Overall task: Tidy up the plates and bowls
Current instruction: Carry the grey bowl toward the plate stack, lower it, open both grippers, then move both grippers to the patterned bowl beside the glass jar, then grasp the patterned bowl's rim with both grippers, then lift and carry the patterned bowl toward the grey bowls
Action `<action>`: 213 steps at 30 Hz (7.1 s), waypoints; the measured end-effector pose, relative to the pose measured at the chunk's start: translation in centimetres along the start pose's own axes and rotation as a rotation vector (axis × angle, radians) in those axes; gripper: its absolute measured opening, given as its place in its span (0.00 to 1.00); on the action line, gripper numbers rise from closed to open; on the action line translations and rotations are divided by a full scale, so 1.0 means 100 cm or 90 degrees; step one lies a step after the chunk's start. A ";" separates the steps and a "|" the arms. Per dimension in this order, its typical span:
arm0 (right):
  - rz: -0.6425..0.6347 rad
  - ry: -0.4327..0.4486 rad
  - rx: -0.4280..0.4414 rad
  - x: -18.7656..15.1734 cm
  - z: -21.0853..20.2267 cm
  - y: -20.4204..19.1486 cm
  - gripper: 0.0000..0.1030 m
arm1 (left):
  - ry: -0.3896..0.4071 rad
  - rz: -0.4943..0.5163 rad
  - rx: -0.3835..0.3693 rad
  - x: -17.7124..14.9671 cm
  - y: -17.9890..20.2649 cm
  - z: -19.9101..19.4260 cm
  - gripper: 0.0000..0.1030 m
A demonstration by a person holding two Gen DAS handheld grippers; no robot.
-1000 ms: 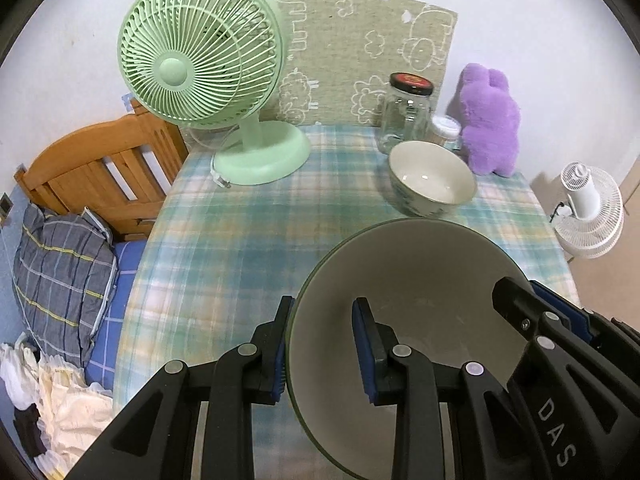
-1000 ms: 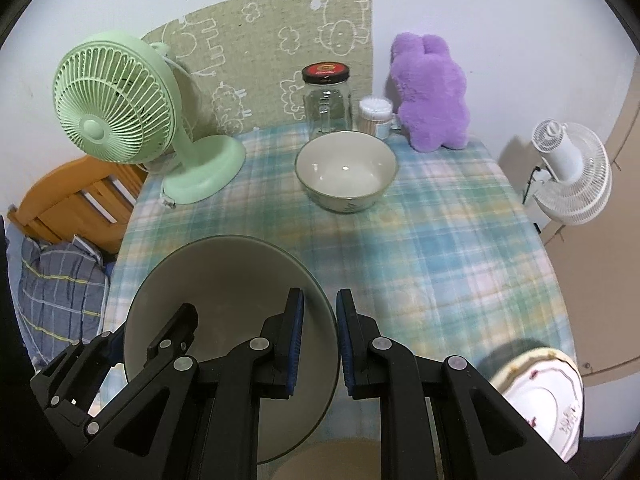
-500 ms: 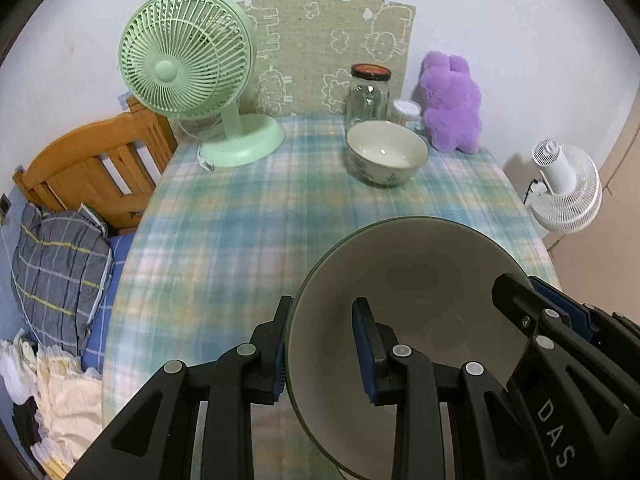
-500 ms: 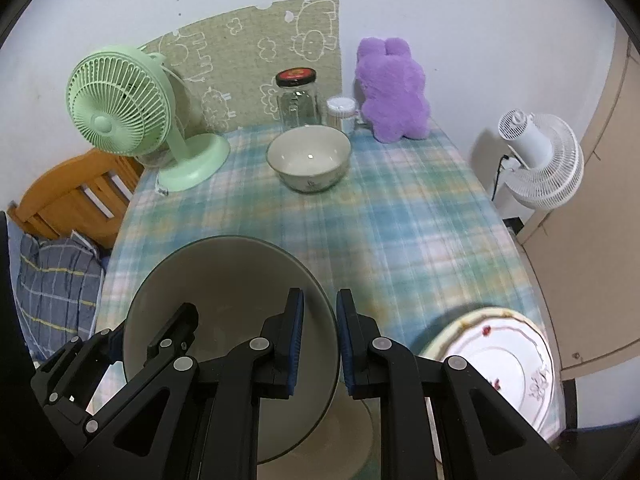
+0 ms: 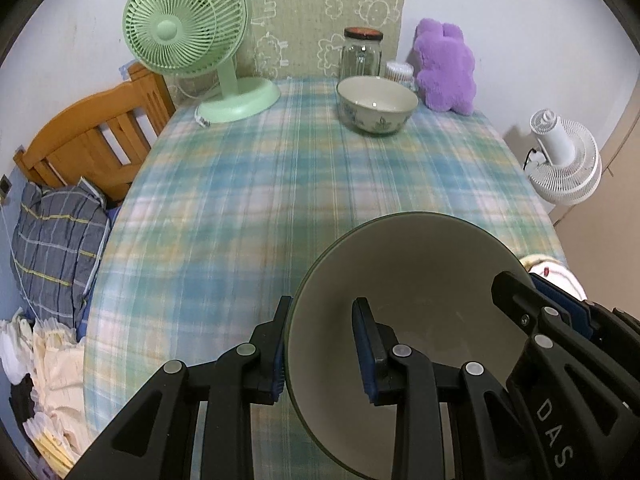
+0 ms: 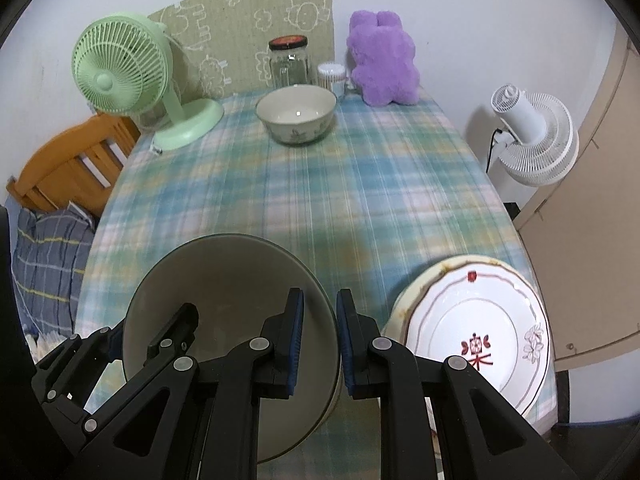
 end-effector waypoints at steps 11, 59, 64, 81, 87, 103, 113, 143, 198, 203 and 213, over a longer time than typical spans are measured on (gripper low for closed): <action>-0.001 -0.029 -0.003 -0.017 0.014 0.005 0.20 | -0.028 -0.001 0.000 -0.016 0.004 0.012 0.27; -0.035 -0.007 0.061 -0.001 -0.003 -0.003 0.66 | 0.017 0.004 -0.018 0.005 0.005 -0.022 0.85; -0.020 0.039 0.055 0.026 -0.025 -0.010 0.72 | 0.063 0.030 -0.013 0.038 0.002 -0.043 0.87; -0.044 0.089 0.072 0.151 -0.015 -0.011 0.76 | 0.106 -0.014 0.021 0.156 0.006 -0.023 0.87; -0.070 0.080 0.089 0.194 0.015 -0.015 0.76 | 0.100 -0.031 0.041 0.194 0.008 0.005 0.87; -0.075 0.074 0.117 0.267 0.096 -0.028 0.76 | 0.098 -0.049 0.077 0.257 0.000 0.077 0.87; -0.058 0.052 0.104 0.280 0.155 -0.032 0.76 | 0.076 -0.040 0.066 0.269 -0.002 0.130 0.83; -0.042 -0.015 0.074 0.265 0.230 -0.032 0.14 | 0.004 -0.057 0.080 0.253 -0.012 0.190 0.28; -0.024 0.077 0.047 0.145 -0.004 -0.014 0.14 | 0.103 -0.016 0.049 0.136 -0.002 -0.028 0.28; -0.017 0.079 0.042 0.118 -0.020 -0.015 0.14 | 0.100 -0.011 0.041 0.110 -0.003 -0.037 0.28; 0.003 0.061 0.028 0.064 -0.028 -0.009 0.14 | 0.086 0.008 0.022 0.063 0.000 -0.041 0.28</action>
Point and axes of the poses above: each gripper's, at about its wrist camera, not at the fingertips, and z roughly the way its jaws point, y to its right, x to its top, the point moved 7 cm from there along z, roughly the way its jaws point, and after that the axes turned 12 degrees about z, right-handed, at the moved point
